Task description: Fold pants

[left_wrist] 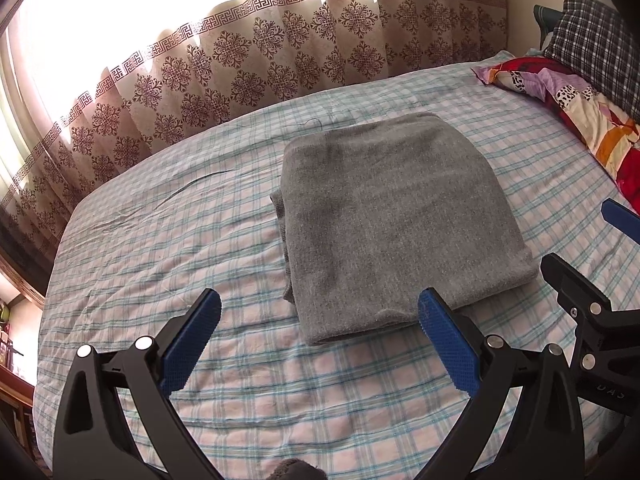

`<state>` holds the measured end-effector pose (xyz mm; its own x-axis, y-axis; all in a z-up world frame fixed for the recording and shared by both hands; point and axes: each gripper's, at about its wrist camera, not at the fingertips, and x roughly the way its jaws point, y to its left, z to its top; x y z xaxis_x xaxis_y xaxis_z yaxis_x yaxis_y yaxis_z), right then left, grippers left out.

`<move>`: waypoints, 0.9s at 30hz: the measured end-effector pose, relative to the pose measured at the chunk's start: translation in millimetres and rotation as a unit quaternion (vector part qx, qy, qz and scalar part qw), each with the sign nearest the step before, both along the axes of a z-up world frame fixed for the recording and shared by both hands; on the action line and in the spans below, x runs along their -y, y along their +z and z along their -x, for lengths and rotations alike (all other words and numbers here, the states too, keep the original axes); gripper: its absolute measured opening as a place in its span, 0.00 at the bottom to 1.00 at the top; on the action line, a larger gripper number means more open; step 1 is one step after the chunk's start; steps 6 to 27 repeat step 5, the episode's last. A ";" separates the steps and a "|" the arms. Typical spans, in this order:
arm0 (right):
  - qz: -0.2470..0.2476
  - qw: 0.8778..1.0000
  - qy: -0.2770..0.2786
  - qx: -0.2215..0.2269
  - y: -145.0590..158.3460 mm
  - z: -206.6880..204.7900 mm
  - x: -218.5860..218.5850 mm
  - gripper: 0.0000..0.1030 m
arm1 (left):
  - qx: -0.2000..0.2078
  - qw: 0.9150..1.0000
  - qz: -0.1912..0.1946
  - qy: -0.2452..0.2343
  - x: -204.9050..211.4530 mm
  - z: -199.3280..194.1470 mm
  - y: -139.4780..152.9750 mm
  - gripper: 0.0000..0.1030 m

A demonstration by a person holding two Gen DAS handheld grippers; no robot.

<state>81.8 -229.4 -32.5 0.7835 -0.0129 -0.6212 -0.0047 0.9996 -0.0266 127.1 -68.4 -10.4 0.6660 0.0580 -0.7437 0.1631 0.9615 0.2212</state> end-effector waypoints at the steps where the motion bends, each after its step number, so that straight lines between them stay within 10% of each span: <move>1: 0.000 1.000 0.000 -0.001 -0.9 -0.2 0.1 0.93 | -0.002 1.000 0.001 0.004 -1.4 -1.2 -1.0 0.97; 27: -0.001 1.000 -0.002 -0.011 -7.5 -2.6 1.7 0.93 | -0.015 1.000 0.004 0.014 -10.5 -7.0 -9.2 0.97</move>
